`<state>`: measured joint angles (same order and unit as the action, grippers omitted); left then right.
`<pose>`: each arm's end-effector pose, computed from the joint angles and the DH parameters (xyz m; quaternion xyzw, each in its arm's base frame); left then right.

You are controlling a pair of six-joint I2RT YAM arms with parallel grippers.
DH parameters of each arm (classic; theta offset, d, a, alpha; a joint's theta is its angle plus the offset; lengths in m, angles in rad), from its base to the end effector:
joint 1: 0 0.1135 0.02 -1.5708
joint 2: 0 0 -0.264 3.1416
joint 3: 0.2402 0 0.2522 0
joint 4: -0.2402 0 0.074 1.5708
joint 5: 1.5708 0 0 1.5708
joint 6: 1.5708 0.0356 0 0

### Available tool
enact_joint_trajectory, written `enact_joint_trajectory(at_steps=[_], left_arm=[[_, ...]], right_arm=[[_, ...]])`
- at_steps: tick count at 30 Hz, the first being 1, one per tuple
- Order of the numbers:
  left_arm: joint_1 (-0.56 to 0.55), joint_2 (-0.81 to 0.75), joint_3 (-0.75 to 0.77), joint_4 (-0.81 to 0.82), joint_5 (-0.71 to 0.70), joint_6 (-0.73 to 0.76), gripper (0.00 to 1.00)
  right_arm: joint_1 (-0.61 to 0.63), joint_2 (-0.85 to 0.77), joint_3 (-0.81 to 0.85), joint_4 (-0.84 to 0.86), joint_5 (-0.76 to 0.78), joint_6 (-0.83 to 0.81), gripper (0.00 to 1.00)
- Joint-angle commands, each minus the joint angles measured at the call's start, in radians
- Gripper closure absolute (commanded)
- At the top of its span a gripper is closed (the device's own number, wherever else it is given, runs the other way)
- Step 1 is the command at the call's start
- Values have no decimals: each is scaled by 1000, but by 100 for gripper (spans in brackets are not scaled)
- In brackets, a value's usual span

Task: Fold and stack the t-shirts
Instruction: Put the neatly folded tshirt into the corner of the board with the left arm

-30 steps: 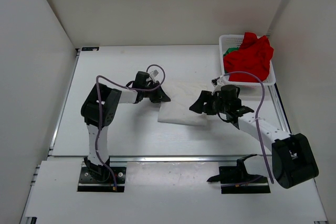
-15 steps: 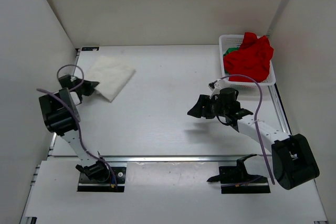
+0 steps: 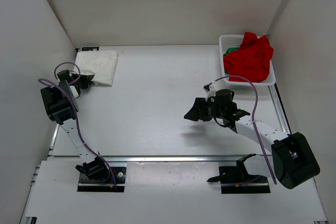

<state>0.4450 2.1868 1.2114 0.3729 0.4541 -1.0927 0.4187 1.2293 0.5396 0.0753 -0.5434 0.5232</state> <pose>0.4101 0.1783 0.0997 -0.5243 0.6926 -0.3332 0.3665 0.2155 0.1161 0.1924 -0.0787 0.8605 0.4135 0.2869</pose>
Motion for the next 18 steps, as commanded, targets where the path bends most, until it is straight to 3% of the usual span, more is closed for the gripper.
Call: enact_joint_trajectory(at_steps=[1, 7, 10, 13, 14, 16, 17, 18], left_arm=[[-2, 53, 109, -49, -42, -38, 98], [-9, 74, 186, -40, -55, -72, 90], [-9, 32, 142, 10, -55, -85, 73], [-6, -70, -11, 57, -83, -98, 49], [-6, -122, -70, 49, -109, -93, 46], [-8, -181, -114, -51, -141, -34, 33], [-17, -221, -115, -90, -184, -13, 31], [-28, -270, -134, -139, -211, 29, 25]], right_arm=[[9, 12, 0, 20, 8, -14, 38], [-8, 35, -3, 12, 20, 9, 38], [0, 27, -6, 12, 46, 11, 38], [-12, 3, -3, 9, 48, 9, 37], [-12, -4, 8, -2, 59, 5, 39], [-6, -7, 35, -22, 79, -6, 54], [-3, 7, 57, -34, 101, -6, 76], [2, 30, 77, -45, 115, -2, 88]])
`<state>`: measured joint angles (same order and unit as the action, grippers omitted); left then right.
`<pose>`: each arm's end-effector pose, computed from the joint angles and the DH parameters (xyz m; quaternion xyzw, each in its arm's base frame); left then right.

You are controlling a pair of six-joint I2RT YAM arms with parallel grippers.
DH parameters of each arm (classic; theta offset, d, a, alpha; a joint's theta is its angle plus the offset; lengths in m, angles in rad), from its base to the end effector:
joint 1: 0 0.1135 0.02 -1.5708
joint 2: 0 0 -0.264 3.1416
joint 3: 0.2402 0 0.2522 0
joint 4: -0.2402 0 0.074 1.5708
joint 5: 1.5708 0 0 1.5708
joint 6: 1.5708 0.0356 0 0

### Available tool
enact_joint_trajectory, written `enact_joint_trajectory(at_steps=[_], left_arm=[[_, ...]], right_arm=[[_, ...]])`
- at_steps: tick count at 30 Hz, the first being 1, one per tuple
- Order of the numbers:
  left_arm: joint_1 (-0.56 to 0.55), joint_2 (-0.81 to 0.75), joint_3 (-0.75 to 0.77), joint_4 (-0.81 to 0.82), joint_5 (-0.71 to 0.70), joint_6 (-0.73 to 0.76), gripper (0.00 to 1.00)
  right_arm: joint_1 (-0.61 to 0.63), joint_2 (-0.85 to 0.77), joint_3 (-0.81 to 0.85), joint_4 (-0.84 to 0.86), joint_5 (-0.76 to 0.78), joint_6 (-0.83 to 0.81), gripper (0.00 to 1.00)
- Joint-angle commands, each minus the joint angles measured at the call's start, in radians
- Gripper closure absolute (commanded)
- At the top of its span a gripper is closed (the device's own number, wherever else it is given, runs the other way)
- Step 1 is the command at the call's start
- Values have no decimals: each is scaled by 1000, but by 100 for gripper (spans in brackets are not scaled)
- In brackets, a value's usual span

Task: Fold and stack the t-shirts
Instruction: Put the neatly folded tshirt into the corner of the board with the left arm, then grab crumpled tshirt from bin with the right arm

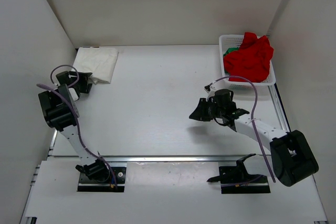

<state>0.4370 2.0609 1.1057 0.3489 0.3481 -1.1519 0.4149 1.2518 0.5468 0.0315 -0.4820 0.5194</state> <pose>0.3884 0.1680 0.1198 -0.5663 0.6687 -0.3035 0.3742 0.2177 0.1139 0.1853 -0.0577 0.8792 0.3817 0.2792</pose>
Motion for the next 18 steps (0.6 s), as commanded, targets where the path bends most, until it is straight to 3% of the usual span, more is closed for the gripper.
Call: enact_joint_trajectory(at_steps=[1, 2, 3, 4, 5, 8, 11, 13, 14, 16, 18], left_arm=[[-26, -162, -44, -132, -115, 116, 20], [-35, -213, -81, -136, -138, 126, 20], [-46, -266, -124, -134, -138, 144, 30], [-44, -290, -144, -140, -139, 158, 56], [-59, -339, -182, -149, -130, 178, 72], [-102, -477, -263, -183, -139, 214, 93], [-269, -608, -310, -240, -181, 315, 95], [-494, -686, -334, -260, -269, 380, 95], [-553, -700, -342, -260, -293, 405, 94], [-766, -740, -377, -252, -340, 443, 94], [-880, -745, -388, -238, -368, 471, 94]], right_arm=[[15, 17, 90, -8, 56, -7, 100], [28, 41, 117, -24, 60, -7, 99], [35, 69, 145, -28, 71, -27, 100], [45, 80, 157, -30, 75, -28, 100], [61, 92, 192, -60, 83, -35, 100], [71, 72, 197, 14, 105, -15, 100], [36, 17, 214, 80, 82, 13, 100], [3, 0, 293, 41, 89, 16, 100], [-4, 9, 315, 12, 100, -28, 100], [-18, 43, 451, -126, 227, -93, 100], [-117, 75, 523, -206, 340, -107, 100]])
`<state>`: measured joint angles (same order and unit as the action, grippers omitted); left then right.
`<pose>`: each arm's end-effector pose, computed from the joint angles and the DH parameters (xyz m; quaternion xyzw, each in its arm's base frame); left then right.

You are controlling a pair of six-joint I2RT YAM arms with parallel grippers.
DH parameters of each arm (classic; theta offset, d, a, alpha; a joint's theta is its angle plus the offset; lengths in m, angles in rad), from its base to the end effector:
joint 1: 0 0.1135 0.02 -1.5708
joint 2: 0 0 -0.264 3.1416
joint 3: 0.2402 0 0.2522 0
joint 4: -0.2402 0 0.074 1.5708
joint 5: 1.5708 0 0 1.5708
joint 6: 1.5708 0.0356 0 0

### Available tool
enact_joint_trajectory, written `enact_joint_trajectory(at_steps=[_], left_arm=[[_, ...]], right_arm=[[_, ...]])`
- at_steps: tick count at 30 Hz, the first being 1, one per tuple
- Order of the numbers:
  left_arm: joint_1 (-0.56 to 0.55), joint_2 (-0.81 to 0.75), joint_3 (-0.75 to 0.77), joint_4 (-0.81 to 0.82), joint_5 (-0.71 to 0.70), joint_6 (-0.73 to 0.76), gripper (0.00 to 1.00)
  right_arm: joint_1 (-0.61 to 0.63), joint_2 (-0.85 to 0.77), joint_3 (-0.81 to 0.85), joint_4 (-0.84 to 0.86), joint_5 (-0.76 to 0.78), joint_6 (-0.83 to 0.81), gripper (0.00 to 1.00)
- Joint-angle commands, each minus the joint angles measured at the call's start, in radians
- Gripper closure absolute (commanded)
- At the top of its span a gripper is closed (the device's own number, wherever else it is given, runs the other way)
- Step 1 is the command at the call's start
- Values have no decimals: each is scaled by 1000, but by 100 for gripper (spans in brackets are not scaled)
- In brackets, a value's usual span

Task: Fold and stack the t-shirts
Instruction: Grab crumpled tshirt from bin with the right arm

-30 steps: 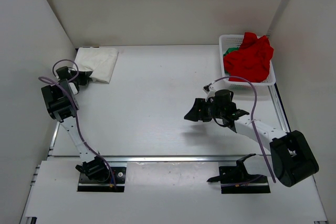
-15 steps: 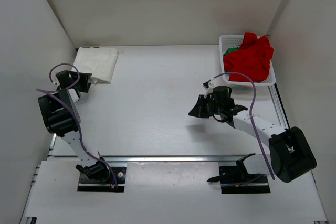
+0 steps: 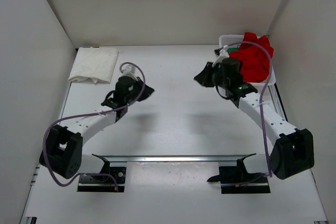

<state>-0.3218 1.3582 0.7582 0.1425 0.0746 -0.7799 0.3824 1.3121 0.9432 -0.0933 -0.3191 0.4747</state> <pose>0.2824 -0.0970 0.2344 -0.1734 0.8308 -0.3033 0.4333 0.2733 0.1220 0.2883 -0.0448 0.8424 0.3388 0.4165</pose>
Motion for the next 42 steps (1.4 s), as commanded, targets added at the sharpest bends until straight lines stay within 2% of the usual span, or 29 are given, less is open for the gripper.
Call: enact_joint_trajectory(at_steps=[1, 3, 6, 7, 9, 10, 13, 17, 25, 30, 32, 35, 36, 37, 39, 42], left_arm=[[-182, -42, -46, -31, -105, 113, 95], [-262, -34, -46, -44, -79, 165, 95], [-368, -73, -120, -17, -65, 177, 97], [-373, -79, -129, -15, -73, 179, 97], [-416, -119, -189, 29, -98, 163, 98], [-419, -139, -221, 35, -90, 166, 96], [-399, -160, -270, 63, -27, 157, 89], [-355, -176, -298, 75, 31, 179, 87], [-336, -153, -313, 115, 82, 166, 82], [-330, -142, -321, 117, 83, 154, 82], [-318, -140, -330, 117, 83, 149, 82], [-324, -153, -324, 123, 73, 143, 82], [-323, -153, -323, 124, 64, 142, 82], [-327, -151, -326, 124, 70, 136, 82], [-330, -153, -324, 124, 71, 133, 83], [-329, -165, -330, 120, 70, 126, 82]], right_arm=[[-120, 39, 153, -92, 201, -55, 100], [-290, 105, 222, -123, 196, -65, 100], [-420, 310, 414, -219, 252, -113, 99], [-457, 340, 434, -226, 262, -125, 97], [-491, 429, 526, -249, 291, -148, 84], [-508, 493, 583, -256, 290, -163, 81], [-527, 620, 702, -281, 295, -198, 61], [-533, 763, 853, -333, 316, -217, 54], [-499, 908, 1008, -356, 394, -237, 54], [-505, 964, 1091, -396, 399, -229, 62], [-502, 974, 1108, -407, 400, -238, 62], [-504, 975, 1131, -418, 403, -242, 82], [-507, 975, 1131, -421, 403, -242, 83], [-504, 972, 1134, -413, 410, -249, 82], [-510, 973, 1154, -421, 411, -245, 61], [-517, 1039, 1279, -519, 408, -260, 57]])
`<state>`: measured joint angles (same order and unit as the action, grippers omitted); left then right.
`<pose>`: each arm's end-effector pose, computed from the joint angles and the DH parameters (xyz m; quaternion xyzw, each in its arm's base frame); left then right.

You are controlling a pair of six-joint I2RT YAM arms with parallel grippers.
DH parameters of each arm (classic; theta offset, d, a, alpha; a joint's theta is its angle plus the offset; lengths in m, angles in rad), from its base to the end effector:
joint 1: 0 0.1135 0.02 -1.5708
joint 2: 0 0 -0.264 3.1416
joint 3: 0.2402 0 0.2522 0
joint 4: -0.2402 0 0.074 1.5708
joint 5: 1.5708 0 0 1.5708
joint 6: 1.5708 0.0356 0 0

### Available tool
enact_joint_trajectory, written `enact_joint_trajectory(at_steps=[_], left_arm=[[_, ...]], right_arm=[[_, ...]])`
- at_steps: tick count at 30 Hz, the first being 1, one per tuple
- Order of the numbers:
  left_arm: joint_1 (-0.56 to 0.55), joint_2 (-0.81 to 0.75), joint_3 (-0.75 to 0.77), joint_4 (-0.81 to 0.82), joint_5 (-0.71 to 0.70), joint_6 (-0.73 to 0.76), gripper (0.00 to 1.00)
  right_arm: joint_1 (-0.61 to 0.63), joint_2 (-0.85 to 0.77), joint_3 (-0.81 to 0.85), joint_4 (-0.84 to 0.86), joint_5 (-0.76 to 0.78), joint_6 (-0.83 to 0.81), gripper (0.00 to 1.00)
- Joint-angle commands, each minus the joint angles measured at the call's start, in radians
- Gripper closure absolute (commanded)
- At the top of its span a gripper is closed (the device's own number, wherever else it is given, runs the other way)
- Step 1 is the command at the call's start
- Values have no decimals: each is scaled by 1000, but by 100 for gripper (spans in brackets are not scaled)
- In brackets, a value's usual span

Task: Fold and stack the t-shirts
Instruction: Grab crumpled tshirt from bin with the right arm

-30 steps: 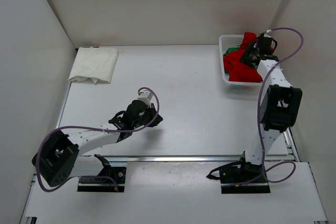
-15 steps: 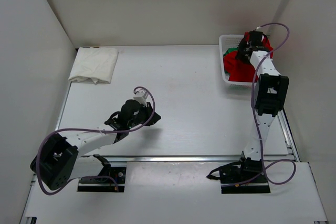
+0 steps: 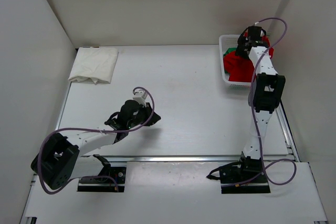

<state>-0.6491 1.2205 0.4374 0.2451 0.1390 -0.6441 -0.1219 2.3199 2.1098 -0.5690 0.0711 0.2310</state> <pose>0.1875 -0.1485 0.1752 0.0365 0.8674 -0.3450 0.3567 0.5255 -0.0669 0.2375 0.1754 0.9054 -0.0117 0.3866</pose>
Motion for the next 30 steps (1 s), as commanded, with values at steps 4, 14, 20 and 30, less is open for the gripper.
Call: enact_joint_trajectory(at_steps=[4, 14, 20, 30], left_arm=[[6, -67, -17, 5, -10, -14, 82], [23, -88, -25, -6, -12, -25, 82], [26, -111, -45, 3, -18, -34, 82], [32, -90, -20, 5, -1, -37, 82]], right_arm=[[-24, 125, 234, -141, 7, -19, 73], [-35, 93, 231, -140, -36, -16, 58], [-42, 105, 185, -141, -53, -13, 74], [-28, 1, 326, -212, -103, 24, 99]])
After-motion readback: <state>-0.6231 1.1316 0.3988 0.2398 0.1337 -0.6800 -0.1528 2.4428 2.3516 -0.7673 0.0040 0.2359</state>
